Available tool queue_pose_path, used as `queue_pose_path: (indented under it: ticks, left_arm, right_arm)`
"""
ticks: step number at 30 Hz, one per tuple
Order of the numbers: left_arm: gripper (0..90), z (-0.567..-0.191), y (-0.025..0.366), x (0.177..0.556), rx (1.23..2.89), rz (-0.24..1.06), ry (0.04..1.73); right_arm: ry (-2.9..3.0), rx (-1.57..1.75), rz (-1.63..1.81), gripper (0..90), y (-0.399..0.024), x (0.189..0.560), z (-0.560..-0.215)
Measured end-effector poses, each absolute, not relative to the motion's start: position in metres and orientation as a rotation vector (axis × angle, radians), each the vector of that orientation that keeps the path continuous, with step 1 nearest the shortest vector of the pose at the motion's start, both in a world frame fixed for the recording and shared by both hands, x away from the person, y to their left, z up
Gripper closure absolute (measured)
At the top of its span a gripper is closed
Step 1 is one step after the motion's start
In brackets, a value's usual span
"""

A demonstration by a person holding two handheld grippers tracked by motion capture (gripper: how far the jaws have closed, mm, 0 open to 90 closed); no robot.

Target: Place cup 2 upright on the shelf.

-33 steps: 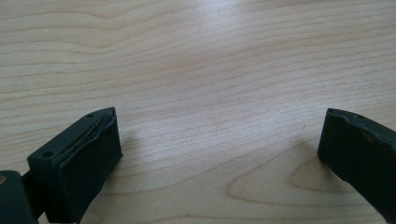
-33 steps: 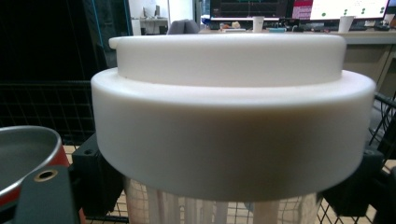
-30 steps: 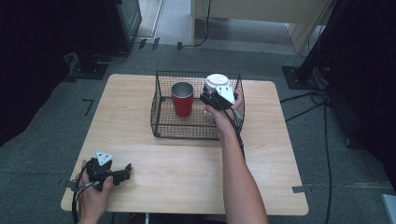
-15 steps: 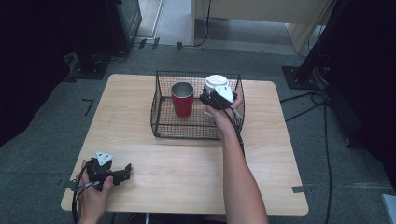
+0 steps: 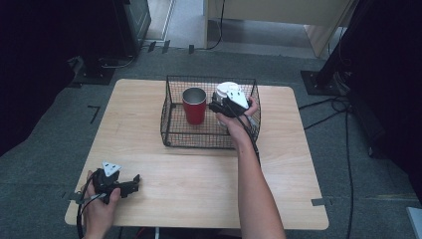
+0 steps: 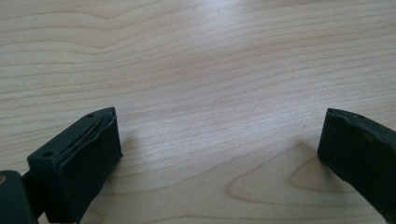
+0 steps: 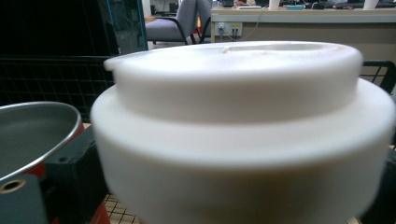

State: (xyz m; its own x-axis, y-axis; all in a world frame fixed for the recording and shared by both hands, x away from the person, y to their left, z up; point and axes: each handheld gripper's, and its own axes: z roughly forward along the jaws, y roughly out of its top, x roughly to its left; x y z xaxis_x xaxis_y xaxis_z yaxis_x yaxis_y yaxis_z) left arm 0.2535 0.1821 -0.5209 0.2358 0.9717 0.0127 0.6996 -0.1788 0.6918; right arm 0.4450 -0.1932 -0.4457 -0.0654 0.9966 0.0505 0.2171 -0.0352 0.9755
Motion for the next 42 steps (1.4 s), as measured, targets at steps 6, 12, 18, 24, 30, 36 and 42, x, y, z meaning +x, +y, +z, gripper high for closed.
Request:
queue_pose_path:
  ticks: [6, 12, 18, 24, 30, 36, 42]
  left_arm:
    - [0.0, -0.521, 0.182, 0.254, 1.95, 0.627, 1.526]
    - [0.0, -0.521, 0.182, 0.254, 1.951, 0.628, 1.525]
    - [0.0, -0.521, 0.182, 0.254, 1.95, 0.627, 1.526]
    - [0.0, -0.521, 0.182, 0.254, 1.95, 0.627, 1.526]
    - [0.0, -0.521, 0.182, 0.254, 1.951, 0.627, 1.525]
    - [0.0, -0.521, 0.182, 0.254, 1.95, 0.627, 1.526]
    - [0.0, -0.521, 0.182, 0.254, 1.948, 0.628, 1.527]
  right_arm:
    - [1.379, 1.386, 1.173, 1.0, -0.195, 0.445, -0.445]
    - [1.381, 1.35, 1.191, 0.0, -0.194, 0.442, -0.442]
    - [1.349, 1.36, 1.183, 0.0, -0.194, 0.441, -0.438]
    - [1.332, 1.346, 1.175, 0.0, -0.195, 0.437, -0.431]
    - [1.34, 1.345, 1.199, 0.3, -0.2, 0.428, -0.421]
    - [1.318, 1.336, 1.237, 0.6, -0.204, 0.416, -0.407]
    - [1.324, 1.316, 1.262, 0.6, -0.207, 0.403, -0.4]
